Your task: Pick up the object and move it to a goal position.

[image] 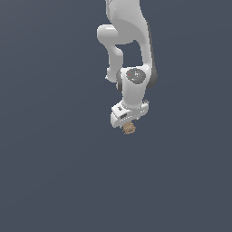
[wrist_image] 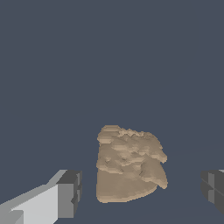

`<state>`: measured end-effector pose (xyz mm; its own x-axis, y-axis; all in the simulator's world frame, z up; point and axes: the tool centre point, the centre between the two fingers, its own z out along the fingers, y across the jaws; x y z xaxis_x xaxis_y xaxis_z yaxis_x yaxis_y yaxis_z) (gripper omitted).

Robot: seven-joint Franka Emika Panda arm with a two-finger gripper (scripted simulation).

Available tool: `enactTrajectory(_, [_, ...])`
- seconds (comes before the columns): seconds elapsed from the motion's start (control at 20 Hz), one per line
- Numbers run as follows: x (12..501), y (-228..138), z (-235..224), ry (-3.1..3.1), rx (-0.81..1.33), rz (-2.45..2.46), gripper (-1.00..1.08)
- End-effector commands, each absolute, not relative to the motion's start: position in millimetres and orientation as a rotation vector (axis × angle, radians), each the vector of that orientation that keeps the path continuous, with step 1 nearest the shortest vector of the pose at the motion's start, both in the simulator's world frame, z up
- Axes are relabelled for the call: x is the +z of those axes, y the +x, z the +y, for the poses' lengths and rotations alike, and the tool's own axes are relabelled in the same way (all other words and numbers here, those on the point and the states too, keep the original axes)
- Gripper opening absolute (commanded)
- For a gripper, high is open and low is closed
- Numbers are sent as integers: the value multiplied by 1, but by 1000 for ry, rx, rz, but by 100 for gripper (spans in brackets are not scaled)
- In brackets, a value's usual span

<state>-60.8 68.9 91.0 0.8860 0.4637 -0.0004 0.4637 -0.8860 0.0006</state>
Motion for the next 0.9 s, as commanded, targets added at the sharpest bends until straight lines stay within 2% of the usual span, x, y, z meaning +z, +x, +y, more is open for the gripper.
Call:
enactTrajectory(0.0, [89,-63,71,3046,0,768,100])
enactTrajectory(0.25, [85,-62,70,3048,-1,759,100])
enactTrajectory(0.85, [40,-63,71,3046,0,768,100])
